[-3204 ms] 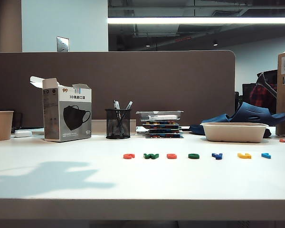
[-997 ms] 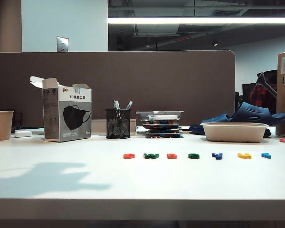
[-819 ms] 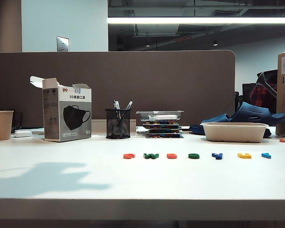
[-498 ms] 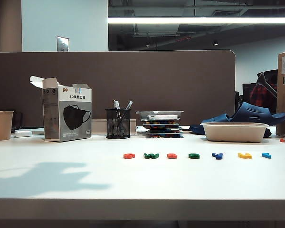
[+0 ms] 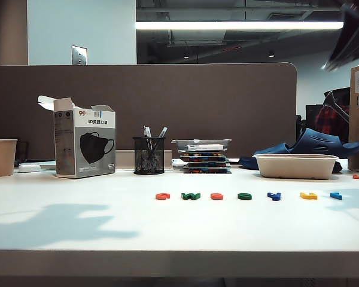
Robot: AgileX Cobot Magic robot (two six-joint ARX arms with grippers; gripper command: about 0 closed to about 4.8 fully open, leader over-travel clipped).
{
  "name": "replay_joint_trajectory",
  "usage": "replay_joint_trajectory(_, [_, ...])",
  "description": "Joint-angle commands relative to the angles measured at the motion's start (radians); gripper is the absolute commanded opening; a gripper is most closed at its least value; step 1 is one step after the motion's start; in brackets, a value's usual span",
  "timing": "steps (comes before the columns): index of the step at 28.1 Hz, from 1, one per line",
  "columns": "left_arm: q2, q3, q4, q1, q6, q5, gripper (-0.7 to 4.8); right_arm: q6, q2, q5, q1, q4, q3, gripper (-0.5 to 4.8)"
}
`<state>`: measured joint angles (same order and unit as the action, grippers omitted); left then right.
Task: Select the appropriate letters from the row of letter magnets placed on the table to arrange into the word "yes".
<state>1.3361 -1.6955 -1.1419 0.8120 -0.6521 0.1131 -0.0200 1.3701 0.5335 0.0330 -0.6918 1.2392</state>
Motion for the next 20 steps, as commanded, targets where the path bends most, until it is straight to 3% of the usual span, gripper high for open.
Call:
replay_joint_trajectory(1, [-0.003, -0.004, 0.006, -0.001, -0.003, -0.001, -0.05, -0.074, 0.06, 0.002, -0.041, 0.02, 0.006, -0.01])
replay_joint_trajectory(14, [-0.003, -0.004, 0.006, -0.001, -0.003, -0.001, -0.05, -0.239, 0.304, -0.135, -0.199, 0.022, 0.083, 0.03])
replay_joint_trajectory(16, [-0.003, -0.004, 0.006, -0.001, -0.003, -0.001, -0.05, -0.268, 0.351, -0.139, -0.223, 0.022, 0.119, 0.59])
replay_joint_trajectory(20, [-0.003, -0.004, 0.006, -0.001, -0.003, -0.001, -0.05, -0.318, 0.415, -0.157, -0.258, 0.013, 0.169, 0.95])
